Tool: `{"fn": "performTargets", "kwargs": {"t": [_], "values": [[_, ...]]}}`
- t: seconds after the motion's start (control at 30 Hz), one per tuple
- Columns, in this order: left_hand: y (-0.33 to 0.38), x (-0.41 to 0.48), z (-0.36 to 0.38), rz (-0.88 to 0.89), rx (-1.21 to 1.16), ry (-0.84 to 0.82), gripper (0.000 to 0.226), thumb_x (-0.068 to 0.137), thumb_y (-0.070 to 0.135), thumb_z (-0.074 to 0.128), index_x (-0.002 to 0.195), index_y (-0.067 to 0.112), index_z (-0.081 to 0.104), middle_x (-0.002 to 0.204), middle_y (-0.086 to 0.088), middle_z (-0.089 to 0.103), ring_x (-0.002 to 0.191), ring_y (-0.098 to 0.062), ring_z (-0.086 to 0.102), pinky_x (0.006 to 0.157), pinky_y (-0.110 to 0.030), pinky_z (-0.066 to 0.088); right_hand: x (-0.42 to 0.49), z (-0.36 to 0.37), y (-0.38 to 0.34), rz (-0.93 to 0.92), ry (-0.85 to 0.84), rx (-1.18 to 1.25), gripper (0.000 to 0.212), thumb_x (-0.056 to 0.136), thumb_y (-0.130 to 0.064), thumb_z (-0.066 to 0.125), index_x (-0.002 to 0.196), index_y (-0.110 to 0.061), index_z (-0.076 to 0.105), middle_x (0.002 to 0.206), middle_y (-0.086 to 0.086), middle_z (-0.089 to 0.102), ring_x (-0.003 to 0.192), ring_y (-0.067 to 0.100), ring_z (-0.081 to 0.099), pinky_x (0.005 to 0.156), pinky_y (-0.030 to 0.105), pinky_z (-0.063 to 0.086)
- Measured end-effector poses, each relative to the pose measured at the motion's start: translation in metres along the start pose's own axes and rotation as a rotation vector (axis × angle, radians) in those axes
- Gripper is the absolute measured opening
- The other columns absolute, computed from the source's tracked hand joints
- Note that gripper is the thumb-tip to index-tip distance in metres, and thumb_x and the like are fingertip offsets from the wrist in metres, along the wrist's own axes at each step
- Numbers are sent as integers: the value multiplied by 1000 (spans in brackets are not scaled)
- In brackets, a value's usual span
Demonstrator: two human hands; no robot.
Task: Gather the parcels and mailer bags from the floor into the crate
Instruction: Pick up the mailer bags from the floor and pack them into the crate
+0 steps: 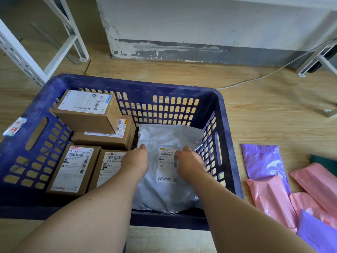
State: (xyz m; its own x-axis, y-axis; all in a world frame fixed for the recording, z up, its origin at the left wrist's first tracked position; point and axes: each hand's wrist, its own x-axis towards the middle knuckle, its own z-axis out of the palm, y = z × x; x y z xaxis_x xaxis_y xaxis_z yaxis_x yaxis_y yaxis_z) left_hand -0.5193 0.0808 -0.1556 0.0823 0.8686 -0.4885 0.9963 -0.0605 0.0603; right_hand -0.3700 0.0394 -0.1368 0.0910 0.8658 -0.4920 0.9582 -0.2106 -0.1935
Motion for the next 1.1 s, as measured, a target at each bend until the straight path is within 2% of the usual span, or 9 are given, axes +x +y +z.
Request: {"fn": "performTargets", "kwargs": {"t": [0.13, 0.23, 0.3, 0.4, 0.6, 0.73, 0.9, 1.0, 1.1], "values": [[5, 8, 14, 139, 25, -197, 55, 86, 10, 52, 138, 15, 32, 135, -13, 41, 124, -34, 45, 97, -37, 42, 15, 20, 5, 70, -183, -51, 43, 86, -7, 56, 129, -12, 51, 127, 8, 45, 115, 28, 50, 95, 38, 49], [10, 13, 22, 181, 12, -358, 73, 82, 17, 62, 145, 24, 25, 143, -10, 29, 127, -34, 44, 101, -40, 44, 25, 37, 11, 155, -353, -84, 45, 87, -5, 53, 131, -3, 47, 128, 15, 52, 113, 31, 56, 91, 36, 49], [14, 17, 26, 199, 46, -469, 84, 81, 23, 69, 148, 27, 19, 148, -9, 21, 130, -34, 42, 104, -42, 42, 29, 42, 16, 177, -434, -105, 47, 88, -6, 52, 134, -2, 45, 134, 17, 50, 119, 31, 53, 96, 37, 47], [19, 21, 29, 195, 148, -559, 89, 81, 33, 71, 149, 32, 15, 151, -9, 13, 132, -36, 37, 107, -45, 39, 36, 43, 22, 182, -489, -131, 47, 89, -9, 53, 135, -1, 45, 137, 16, 48, 124, 32, 49, 101, 39, 45], [24, 27, 26, 180, 167, -592, 85, 82, 40, 68, 148, 36, 15, 153, -9, 4, 137, -37, 29, 108, -47, 37, 47, 51, 21, 190, -568, -194, 73, 86, -13, 54, 150, -18, 20, 152, 15, 28, 135, 35, 35, 104, 40, 42], [23, 28, 25, 181, 168, -585, 83, 83, 41, 67, 148, 37, 15, 153, -9, 3, 138, -36, 28, 109, -46, 36, 50, 54, 18, 200, -567, -206, 72, 84, -16, 54, 149, -21, 23, 152, 16, 26, 135, 37, 33, 106, 43, 40], [22, 27, 29, 181, 155, -575, 84, 84, 40, 66, 149, 36, 14, 152, -8, 5, 138, -35, 29, 110, -45, 35, 49, 54, 22, 182, -534, -160, 68, 83, -10, 50, 147, -13, 28, 143, 15, 42, 126, 35, 46, 100, 42, 45], [20, 25, 29, 171, 108, -540, 81, 84, 35, 66, 149, 31, 17, 151, -8, 10, 134, -34, 34, 108, -44, 38, 46, 44, 22, 176, -475, -94, 55, 85, -10, 51, 139, -7, 40, 138, 16, 47, 124, 34, 48, 101, 42, 45], [19, 22, 25, 175, 70, -494, 77, 85, 33, 65, 148, 27, 22, 150, -8, 17, 131, -33, 40, 104, -42, 41, 43, 36, 22, 156, -396, -46, 51, 82, -10, 52, 133, -9, 49, 135, 12, 51, 120, 31, 52, 97, 38, 48]]}}
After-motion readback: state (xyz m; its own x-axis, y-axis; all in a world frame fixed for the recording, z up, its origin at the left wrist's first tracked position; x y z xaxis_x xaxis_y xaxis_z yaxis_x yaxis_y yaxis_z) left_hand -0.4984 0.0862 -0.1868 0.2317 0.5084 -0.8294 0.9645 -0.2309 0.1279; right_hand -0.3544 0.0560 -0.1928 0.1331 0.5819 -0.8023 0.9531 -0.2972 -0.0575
